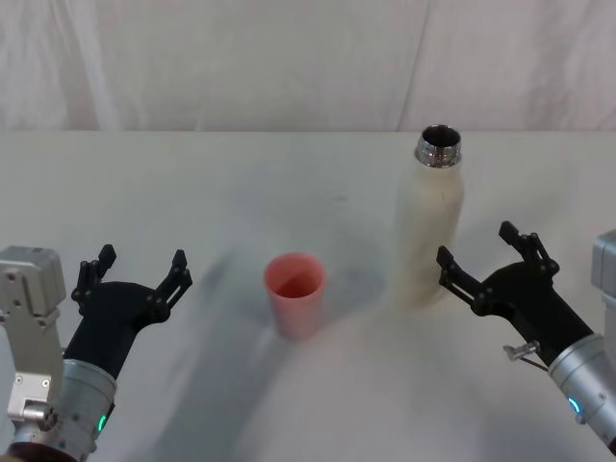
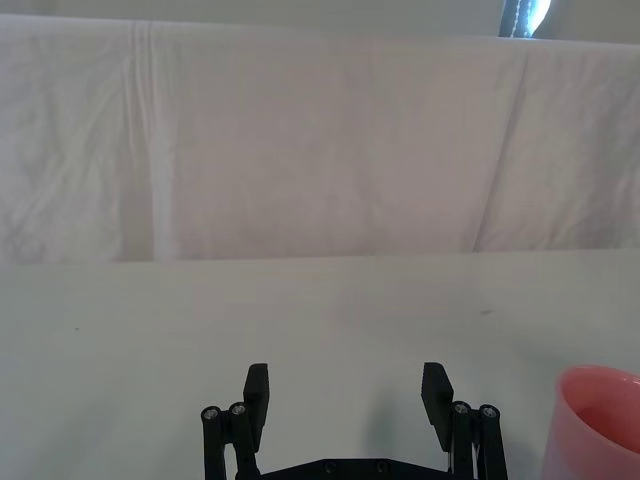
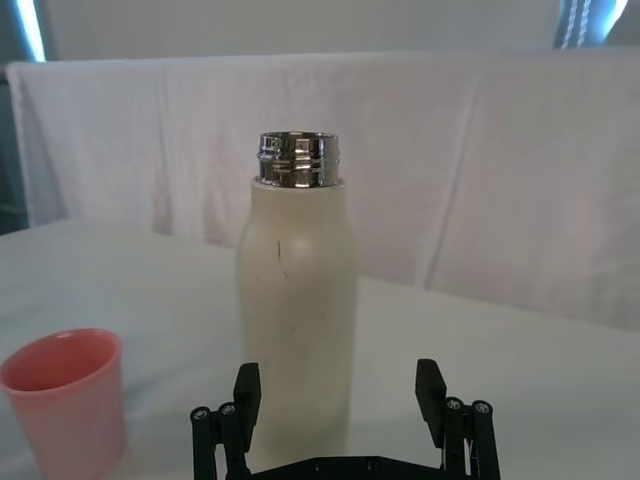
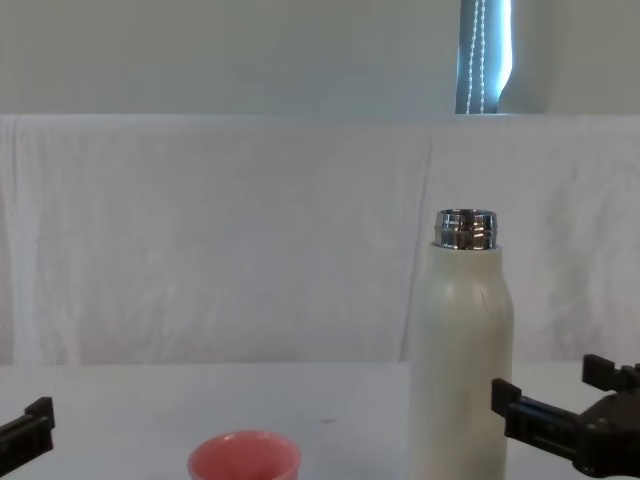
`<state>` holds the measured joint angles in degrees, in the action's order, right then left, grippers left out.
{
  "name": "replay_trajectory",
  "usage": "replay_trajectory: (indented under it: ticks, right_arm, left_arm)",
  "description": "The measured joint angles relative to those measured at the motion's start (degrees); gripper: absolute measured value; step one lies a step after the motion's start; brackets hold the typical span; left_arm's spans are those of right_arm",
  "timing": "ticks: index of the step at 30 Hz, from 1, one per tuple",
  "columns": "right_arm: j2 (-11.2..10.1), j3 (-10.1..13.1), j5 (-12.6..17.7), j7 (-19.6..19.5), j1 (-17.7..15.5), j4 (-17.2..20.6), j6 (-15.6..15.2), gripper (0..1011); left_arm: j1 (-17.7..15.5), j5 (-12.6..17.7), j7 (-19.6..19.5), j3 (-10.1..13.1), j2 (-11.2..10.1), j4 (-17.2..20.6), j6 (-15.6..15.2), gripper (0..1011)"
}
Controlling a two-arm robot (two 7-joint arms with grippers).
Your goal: Grasp the thermos with one hand and pour water into the cup lid.
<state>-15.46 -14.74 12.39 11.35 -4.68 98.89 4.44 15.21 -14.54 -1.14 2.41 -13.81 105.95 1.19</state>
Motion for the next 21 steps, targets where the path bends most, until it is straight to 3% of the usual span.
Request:
replay_trajectory:
  ticks: [6, 21]
  right_arm:
    - [1.0, 0.8, -3.1, -2.3, -2.3, 1.5, 1.1, 1000]
    - [3.5, 4.0, -1.8, -1.1, -3.7, -0.9, 2.3, 1000]
  left_arm:
    - [0.0, 0.0, 0.0, 0.0, 0.0, 0.0, 0.0, 1001]
    - [0.0, 0.0, 0.0, 0.0, 0.0, 0.0, 0.0, 1001]
